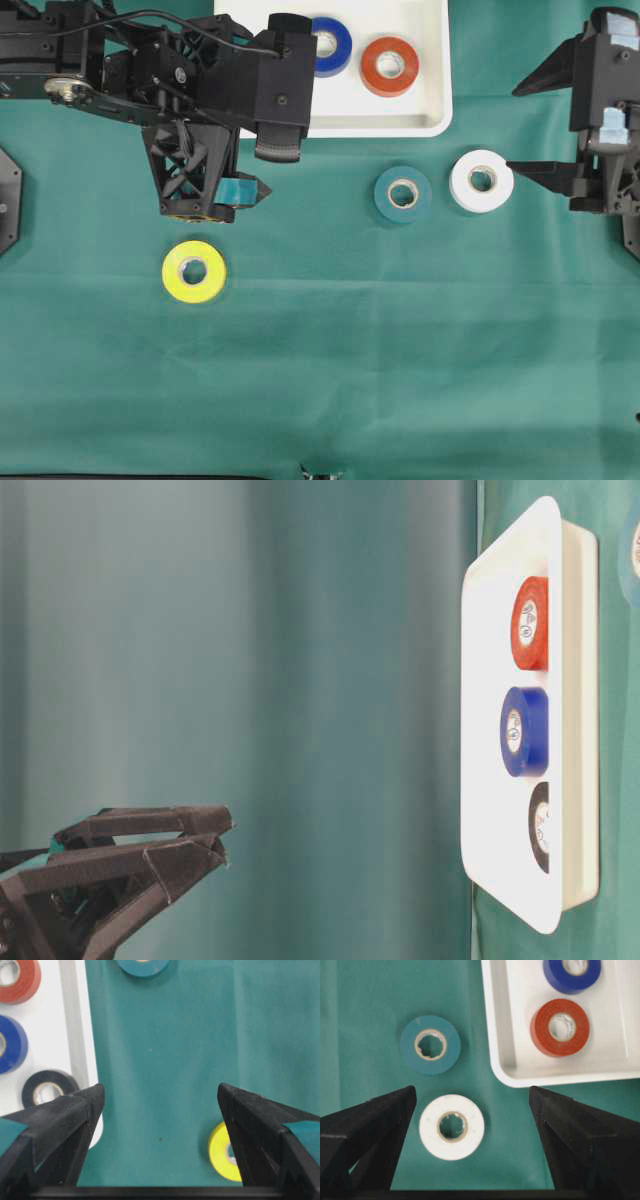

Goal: Pick up the tape from a random location and place it into the white case.

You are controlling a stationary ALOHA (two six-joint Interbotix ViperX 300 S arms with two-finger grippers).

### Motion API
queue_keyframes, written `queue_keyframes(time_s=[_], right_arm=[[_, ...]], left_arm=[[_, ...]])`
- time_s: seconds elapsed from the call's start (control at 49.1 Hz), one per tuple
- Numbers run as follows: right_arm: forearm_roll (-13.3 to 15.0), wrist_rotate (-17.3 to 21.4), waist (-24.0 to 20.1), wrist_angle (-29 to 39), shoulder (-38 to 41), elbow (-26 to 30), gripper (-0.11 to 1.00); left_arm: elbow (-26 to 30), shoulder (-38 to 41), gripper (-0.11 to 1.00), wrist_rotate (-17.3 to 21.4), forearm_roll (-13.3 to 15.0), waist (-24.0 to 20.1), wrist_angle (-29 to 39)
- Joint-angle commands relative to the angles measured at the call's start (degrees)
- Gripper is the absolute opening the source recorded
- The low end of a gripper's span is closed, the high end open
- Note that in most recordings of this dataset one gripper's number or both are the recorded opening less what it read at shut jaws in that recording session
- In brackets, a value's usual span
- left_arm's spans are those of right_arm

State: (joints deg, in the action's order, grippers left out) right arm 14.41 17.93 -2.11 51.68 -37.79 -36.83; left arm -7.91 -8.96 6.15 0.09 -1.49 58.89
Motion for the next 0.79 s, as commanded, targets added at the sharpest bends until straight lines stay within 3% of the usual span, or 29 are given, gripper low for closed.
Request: queue_keyframes(time_s=[0.0, 0.468, 0.774], right_arm=[[0.18, 0.09, 0.09, -0.26, -0.09, 0.62, 0.9], [0.18, 0.09, 0.09, -0.26, -0.35, 0.62, 0.9], [0.18, 0.0, 0.09, -0.26, -0.88, 0.35, 0.9]], left_arm=[[0.53, -1.76, 0.98, 0.0, 0.0, 0.09, -0.18], [-2.9, -5.01, 0.98, 0.0, 0.0, 0.09, -1.76], [-11.34, -12.04, 0.98, 0.0, 0.0, 0.09, -8.96]])
